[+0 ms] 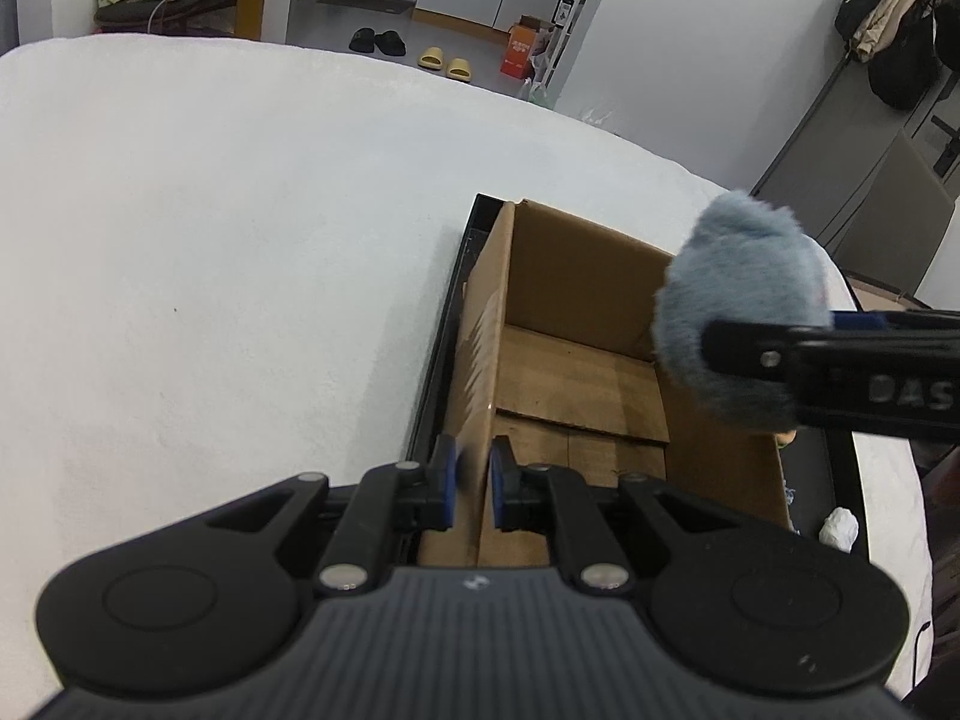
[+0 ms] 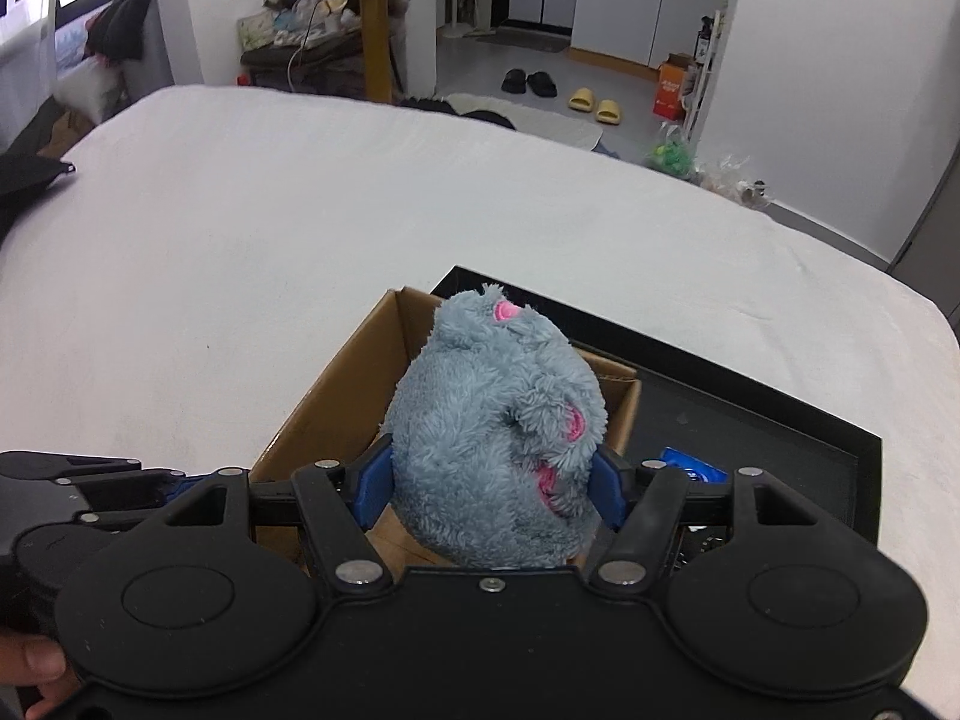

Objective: Organize soft objects
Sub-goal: 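Carry the grey mouse with the right tool into the box and release, then grasp the white cloth ball with the right tool, then carry the white cloth ball with the right tool into the box and release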

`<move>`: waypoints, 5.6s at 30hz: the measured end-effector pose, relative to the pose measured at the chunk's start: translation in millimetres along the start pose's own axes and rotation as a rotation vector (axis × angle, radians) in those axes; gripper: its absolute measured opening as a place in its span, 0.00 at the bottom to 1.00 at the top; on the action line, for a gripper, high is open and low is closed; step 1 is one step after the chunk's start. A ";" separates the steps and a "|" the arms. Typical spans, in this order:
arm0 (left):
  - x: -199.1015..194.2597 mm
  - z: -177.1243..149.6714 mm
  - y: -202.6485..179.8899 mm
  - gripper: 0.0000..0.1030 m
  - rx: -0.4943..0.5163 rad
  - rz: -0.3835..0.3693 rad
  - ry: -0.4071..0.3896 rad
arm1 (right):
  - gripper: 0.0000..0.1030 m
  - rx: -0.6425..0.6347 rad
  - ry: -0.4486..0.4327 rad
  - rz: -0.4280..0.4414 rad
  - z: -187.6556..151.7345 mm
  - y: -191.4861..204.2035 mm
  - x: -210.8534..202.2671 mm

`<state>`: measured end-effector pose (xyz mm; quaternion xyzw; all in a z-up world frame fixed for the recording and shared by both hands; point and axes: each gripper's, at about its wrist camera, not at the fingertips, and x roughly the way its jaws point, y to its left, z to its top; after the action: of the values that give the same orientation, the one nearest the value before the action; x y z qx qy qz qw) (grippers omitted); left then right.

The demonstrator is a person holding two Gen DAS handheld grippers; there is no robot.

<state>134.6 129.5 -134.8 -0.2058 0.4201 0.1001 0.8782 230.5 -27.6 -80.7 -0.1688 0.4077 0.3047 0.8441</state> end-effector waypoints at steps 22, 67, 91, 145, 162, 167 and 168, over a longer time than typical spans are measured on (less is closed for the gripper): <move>5.5 2.7 5.1 0.11 -0.029 -0.010 0.009 | 0.66 0.016 0.078 0.030 -4.3 12.8 43.5; -14.0 -4.5 -59.5 0.81 0.183 0.197 -0.044 | 0.77 0.576 -0.040 -0.342 -167.7 -122.6 -25.0; -14.1 9.5 -109.8 0.81 0.208 0.352 0.008 | 0.41 0.826 -0.001 -0.233 -216.4 -190.2 1.3; -8.8 6.8 -48.9 0.56 0.059 0.175 -0.056 | 0.40 0.379 -0.127 -0.035 -100.1 -98.7 -36.3; 2.3 6.3 -23.3 0.15 -0.023 0.127 -0.038 | 0.41 0.233 -0.125 -0.026 -45.9 -51.2 -20.0; 1.3 5.1 -17.7 0.12 -0.036 0.123 -0.044 | 0.41 0.193 -0.112 -0.024 -37.1 -38.9 -14.5; 0.8 4.8 -17.5 0.12 -0.035 0.123 -0.045 | 0.41 0.189 -0.109 -0.022 -35.9 -36.9 -13.2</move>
<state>144.6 116.0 -127.9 -0.1926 0.4103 0.1655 0.8759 227.2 -79.6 -90.9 -0.0760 0.3861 0.2643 0.8805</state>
